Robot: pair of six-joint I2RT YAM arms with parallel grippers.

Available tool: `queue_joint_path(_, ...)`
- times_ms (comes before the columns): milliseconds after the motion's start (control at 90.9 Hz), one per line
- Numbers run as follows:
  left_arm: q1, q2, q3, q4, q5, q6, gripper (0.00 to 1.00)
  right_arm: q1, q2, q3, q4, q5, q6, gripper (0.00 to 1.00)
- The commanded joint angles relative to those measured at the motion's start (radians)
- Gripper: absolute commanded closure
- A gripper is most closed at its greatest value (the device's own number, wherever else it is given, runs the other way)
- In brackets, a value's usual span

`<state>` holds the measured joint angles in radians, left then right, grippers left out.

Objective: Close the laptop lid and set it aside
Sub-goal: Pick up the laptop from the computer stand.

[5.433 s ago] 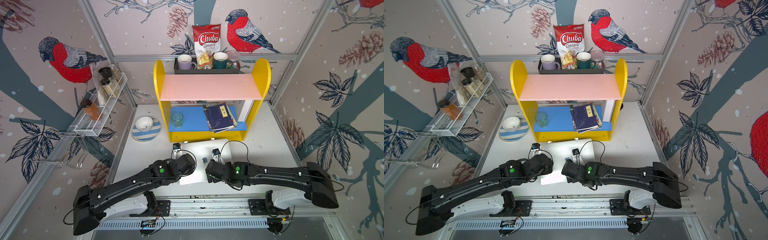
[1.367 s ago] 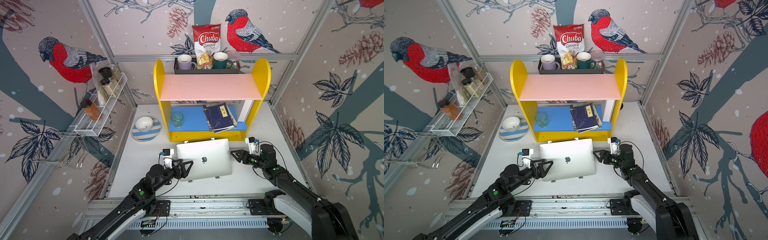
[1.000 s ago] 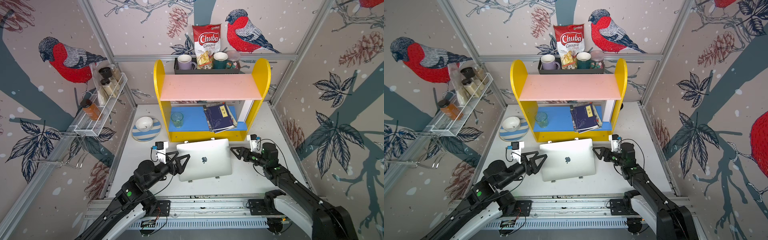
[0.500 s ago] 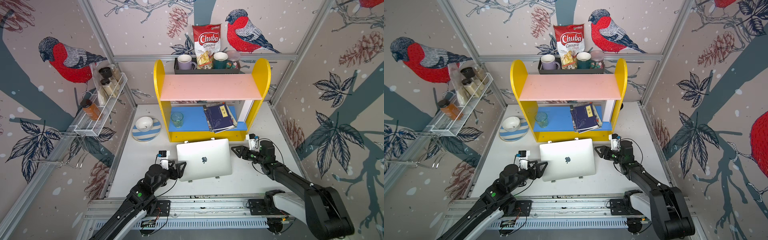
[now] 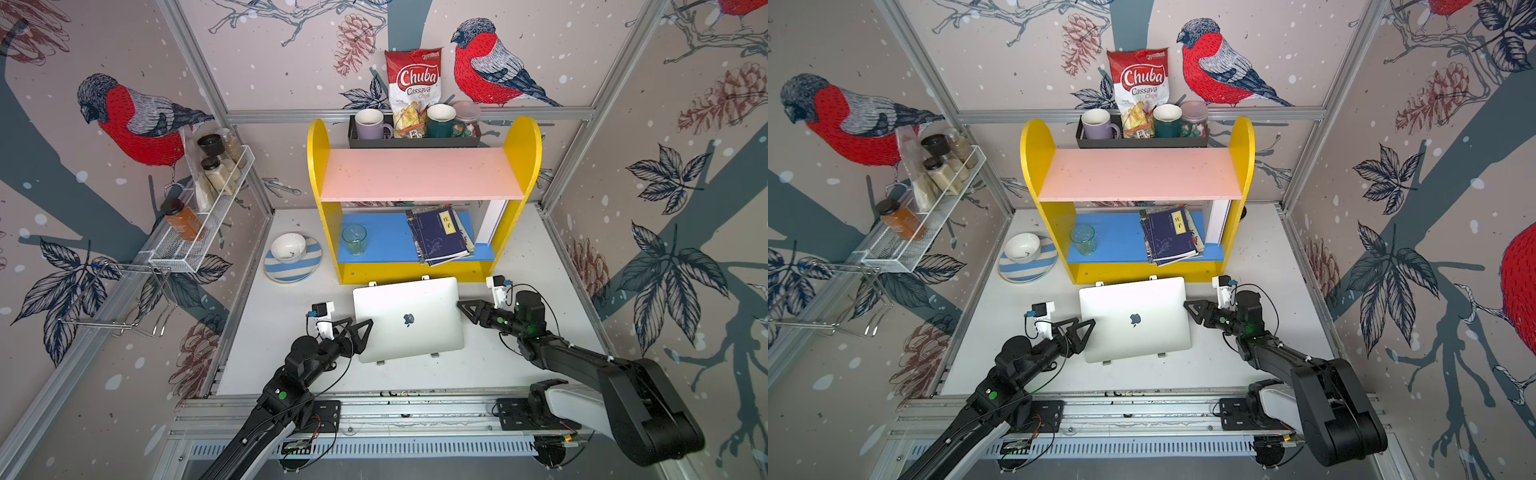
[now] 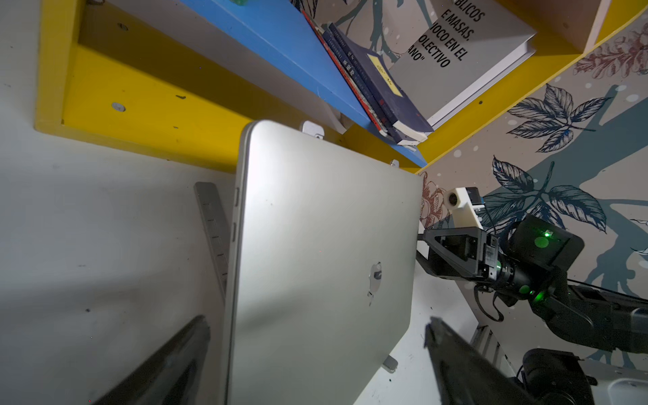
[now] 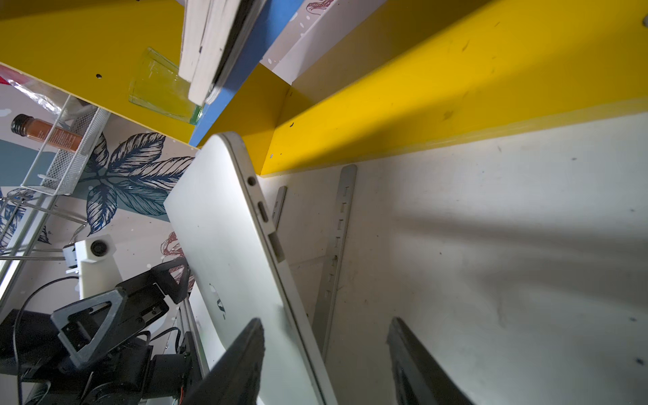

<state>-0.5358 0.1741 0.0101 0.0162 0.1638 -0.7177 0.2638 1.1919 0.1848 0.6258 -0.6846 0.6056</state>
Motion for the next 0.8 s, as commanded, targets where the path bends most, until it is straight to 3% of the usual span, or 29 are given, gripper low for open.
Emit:
queue_joint_path(0,0.03,0.051,-0.012,0.025,0.063,0.01,0.05,0.018,0.024,0.004,0.06,0.011,0.0,0.46)
queue_joint_path(198,0.109,0.087,-0.01,0.058,0.16,0.019,0.08,0.041,0.124,0.013,0.119,-0.009,-0.001,0.49)
queue_joint_path(363,0.127,0.142,0.001,0.091,0.176,0.032,0.12,0.043,0.172,0.017,0.173,-0.013,0.013,0.49)
queue_joint_path(572,0.134,0.379,0.13,0.041,0.18,0.134,0.15,0.044,0.186,0.027,0.17,-0.016,0.012,0.5)
queue_joint_path(792,0.141,0.653,0.131,0.304,0.257,0.079,0.26,0.044,0.187,0.024,0.173,-0.024,0.011,0.53)
